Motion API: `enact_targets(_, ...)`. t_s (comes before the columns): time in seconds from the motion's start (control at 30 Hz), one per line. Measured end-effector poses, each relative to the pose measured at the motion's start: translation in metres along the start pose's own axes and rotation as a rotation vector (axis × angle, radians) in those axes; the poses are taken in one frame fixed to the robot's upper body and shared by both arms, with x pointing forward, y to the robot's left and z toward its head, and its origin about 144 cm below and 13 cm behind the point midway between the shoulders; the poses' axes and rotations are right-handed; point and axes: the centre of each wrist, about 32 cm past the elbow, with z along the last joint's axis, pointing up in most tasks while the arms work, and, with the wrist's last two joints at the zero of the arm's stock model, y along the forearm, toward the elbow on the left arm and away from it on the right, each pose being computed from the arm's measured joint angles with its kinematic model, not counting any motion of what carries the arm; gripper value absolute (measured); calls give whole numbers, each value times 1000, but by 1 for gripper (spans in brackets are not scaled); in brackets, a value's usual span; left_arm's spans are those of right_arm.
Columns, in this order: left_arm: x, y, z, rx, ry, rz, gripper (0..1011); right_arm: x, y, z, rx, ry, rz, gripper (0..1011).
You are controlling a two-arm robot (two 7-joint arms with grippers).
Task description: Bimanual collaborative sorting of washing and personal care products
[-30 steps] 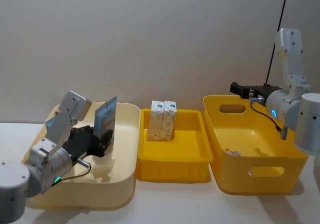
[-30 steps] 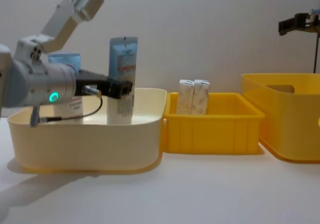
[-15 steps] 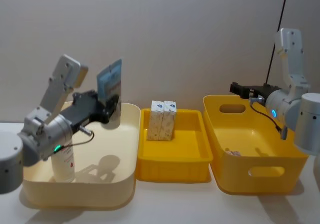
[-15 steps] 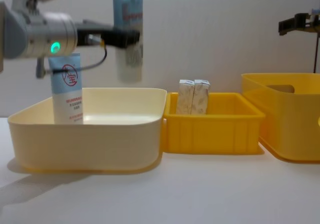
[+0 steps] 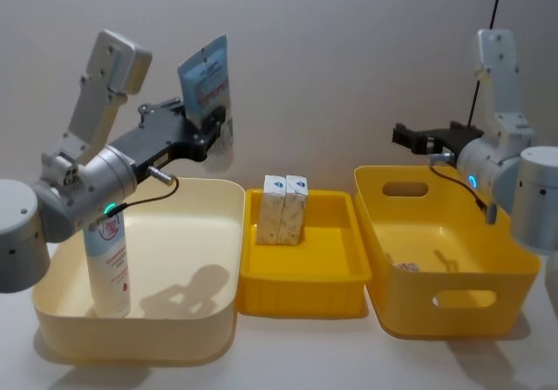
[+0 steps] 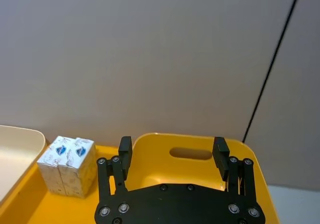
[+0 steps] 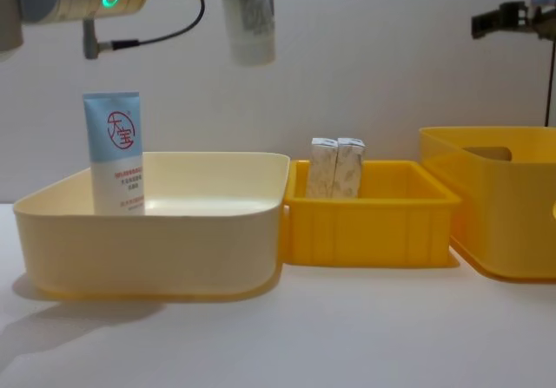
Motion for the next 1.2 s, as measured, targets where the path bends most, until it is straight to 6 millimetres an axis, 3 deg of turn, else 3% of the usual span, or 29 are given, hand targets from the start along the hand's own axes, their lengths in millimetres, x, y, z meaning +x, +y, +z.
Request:
enact_targets(0.5, -1, -9, 17, -44, 11, -27, 319, -3, 8, 18, 107, -138, 153, 1001)
enact_targets(1.2, -6, -11, 23, -45, 14, -39, 318, -8, 17, 32, 187, -272, 384, 1001)
